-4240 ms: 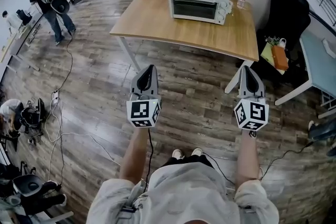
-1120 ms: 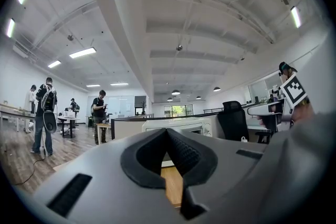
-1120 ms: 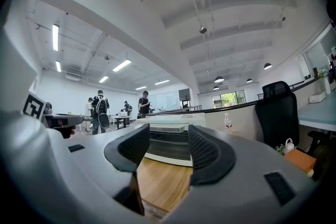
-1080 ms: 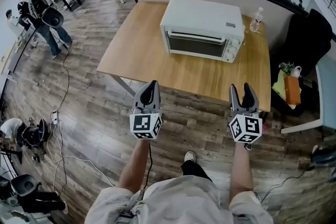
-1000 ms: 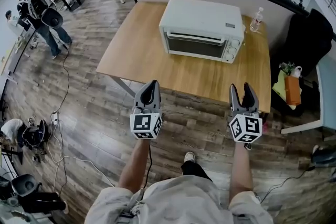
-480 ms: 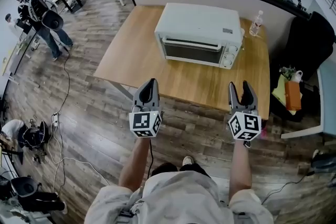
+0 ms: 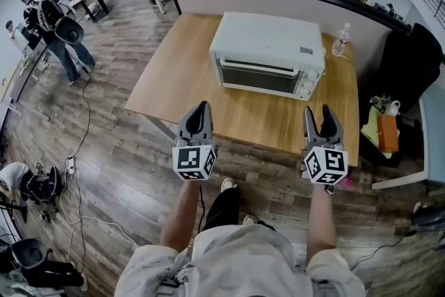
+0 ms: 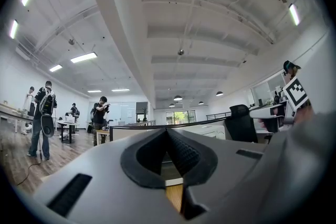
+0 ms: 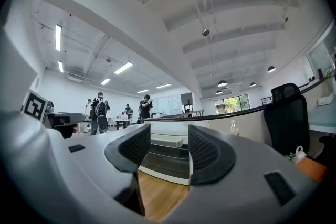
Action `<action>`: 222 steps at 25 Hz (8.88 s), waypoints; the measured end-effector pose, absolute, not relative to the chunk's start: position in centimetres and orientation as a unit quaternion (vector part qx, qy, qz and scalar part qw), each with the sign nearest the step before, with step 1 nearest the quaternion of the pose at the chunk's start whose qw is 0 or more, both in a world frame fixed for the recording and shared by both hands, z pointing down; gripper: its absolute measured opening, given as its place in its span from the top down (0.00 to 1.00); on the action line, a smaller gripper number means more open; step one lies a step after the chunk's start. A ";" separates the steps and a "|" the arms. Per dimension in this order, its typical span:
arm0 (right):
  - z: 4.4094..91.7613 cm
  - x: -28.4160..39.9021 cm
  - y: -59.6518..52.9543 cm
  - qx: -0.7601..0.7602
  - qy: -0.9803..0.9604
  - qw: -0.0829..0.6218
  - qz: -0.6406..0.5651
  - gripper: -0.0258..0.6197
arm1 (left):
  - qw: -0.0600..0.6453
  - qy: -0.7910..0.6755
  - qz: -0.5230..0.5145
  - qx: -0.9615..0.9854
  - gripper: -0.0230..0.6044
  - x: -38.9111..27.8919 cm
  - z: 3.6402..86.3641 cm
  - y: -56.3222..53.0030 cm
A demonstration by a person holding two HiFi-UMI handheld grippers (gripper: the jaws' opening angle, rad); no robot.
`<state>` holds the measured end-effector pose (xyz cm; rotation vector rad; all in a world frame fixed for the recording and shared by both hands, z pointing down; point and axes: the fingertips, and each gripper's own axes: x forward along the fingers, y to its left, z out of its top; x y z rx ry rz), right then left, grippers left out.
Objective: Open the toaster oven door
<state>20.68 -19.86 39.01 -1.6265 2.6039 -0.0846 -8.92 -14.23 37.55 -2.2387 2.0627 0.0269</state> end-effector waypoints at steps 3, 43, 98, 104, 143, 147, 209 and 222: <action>39.0 19.2 -21.4 -0.530 0.847 0.028 -0.022 0.62 | 0.046 0.675 0.017 -0.736 0.95 -10.3 37.9 -16.2; 40.3 5.7 -29.5 -0.460 0.874 -0.139 0.071 0.62 | 0.031 0.671 0.026 -0.740 0.95 -18.6 38.7 -24.4; 49.5 4.1 -33.6 -0.267 0.702 -0.586 0.304 0.77 | 0.011 0.675 0.021 -0.738 0.95 -19.5 40.5 -24.6; 49.8 4.2 -32.3 -0.260 0.709 -0.585 0.297 0.77 | 0.014 0.677 0.023 -0.735 0.95 -19.3 40.3 -23.7; 54.5 4.1 -23.9 -0.203 0.757 -0.556 0.277 0.81 | 0.015 0.686 0.004 -0.727 0.95 -15.6 41.0 -18.9; 55.7 4.3 -23.1 -0.196 0.757 -0.561 0.272 0.82 | 0.015 0.686 0.001 -0.727 0.95 -15.5 41.2 -18.8; 62.3 4.3 -16.4 -0.272 0.760 -0.541 0.236 0.62 | -0.030 0.655 -0.048 -0.753 0.95 -13.7 46.5 -17.2; 64.4 4.3 -15.0 -0.283 0.766 -0.539 0.207 0.61 | -0.043 0.655 -0.057 -0.752 0.95 -13.7 48.0 -16.9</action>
